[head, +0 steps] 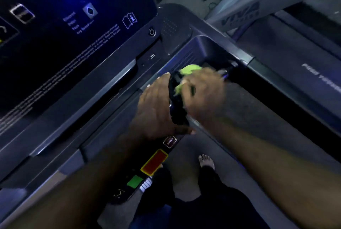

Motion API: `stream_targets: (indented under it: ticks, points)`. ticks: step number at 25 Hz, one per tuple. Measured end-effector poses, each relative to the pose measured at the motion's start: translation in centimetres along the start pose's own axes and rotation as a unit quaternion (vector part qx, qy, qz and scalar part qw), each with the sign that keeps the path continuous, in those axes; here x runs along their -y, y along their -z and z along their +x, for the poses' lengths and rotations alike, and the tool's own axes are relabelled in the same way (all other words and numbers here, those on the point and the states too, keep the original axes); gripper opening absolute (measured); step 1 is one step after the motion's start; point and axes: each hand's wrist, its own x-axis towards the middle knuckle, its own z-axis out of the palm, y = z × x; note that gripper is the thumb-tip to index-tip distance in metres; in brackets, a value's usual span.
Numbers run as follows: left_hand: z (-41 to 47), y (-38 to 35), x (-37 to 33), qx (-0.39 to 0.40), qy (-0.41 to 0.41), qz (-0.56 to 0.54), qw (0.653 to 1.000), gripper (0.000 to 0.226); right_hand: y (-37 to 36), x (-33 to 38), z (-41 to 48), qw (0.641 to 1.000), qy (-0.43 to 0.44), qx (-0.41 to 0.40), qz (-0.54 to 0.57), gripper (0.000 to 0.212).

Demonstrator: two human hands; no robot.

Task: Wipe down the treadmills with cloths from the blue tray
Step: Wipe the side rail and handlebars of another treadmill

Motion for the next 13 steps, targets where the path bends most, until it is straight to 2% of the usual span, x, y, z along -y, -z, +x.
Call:
stream_targets:
  ticks: [2, 5, 8, 10, 13]
  points:
    - [-0.1, 0.0, -0.1, -0.031, -0.011, -0.027, 0.999, 0.153, -0.3, 2.8, -1.3, 0.999, 0.024, 0.009, 0.032, 0.014]
    - [-0.4, -0.2, 0.6, -0.027, -0.033, -0.042, 0.998, 0.139, 0.5, -0.1, -0.9, 0.993, 0.097, 0.048, 0.04, 0.019]
    - [1.1, -0.6, 1.1, -0.037, -0.093, 0.041, 0.994, 0.104, 1.1, -4.8, 1.9, 0.99, 0.136, 0.043, 0.011, 0.021]
    - [2.2, -0.8, 0.3, -0.021, -0.087, 0.1, 0.991, 0.086, 1.6, -7.9, 2.6, 0.998, 0.064, 0.014, -0.004, 0.022]
    - [3.3, -1.1, -1.0, -0.026, -0.061, 0.139, 0.988, 0.061, -0.5, -6.2, -0.3, 0.985, -0.131, -0.099, 0.059, 0.02]
